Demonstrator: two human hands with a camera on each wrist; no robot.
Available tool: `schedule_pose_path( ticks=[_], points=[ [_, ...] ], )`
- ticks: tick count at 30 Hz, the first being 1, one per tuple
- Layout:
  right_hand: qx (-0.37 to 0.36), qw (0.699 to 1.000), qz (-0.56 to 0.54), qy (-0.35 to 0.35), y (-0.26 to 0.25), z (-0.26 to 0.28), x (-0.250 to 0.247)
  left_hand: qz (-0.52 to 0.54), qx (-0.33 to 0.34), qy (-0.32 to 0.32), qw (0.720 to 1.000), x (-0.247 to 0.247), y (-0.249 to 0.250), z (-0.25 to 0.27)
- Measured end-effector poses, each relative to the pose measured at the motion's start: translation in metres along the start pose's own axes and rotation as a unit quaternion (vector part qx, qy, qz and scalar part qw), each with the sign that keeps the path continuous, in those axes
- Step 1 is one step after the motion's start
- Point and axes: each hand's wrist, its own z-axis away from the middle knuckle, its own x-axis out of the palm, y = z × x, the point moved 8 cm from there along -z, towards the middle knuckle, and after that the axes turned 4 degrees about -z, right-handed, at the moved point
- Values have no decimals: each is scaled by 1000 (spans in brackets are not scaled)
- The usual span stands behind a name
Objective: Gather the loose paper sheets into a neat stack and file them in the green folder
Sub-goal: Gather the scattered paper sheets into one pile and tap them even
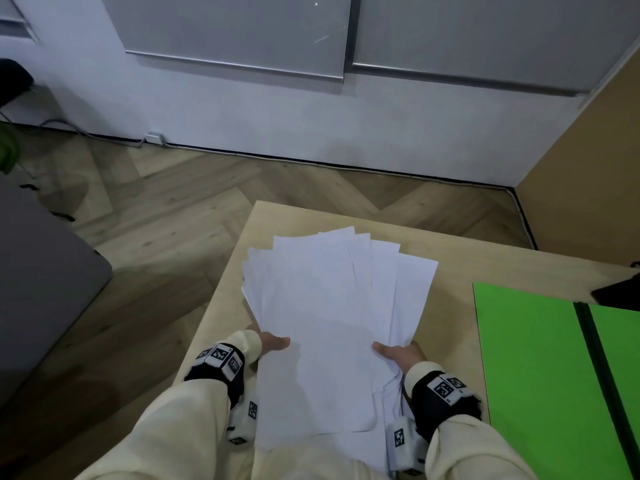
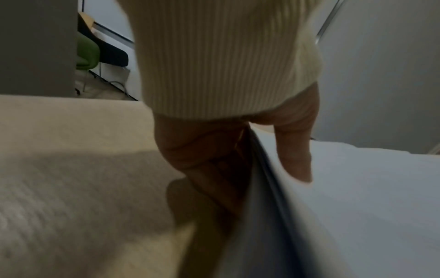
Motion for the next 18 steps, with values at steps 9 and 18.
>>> schedule_pose_path(
  ticks=[9,18],
  points=[
    [-4,990,-129,-54,5,6,-3,151,139,31,978,-19,32,17],
    [-156,970,-180,-57,-85,48,-35,212,263,29,941,-79,111,83]
  ],
)
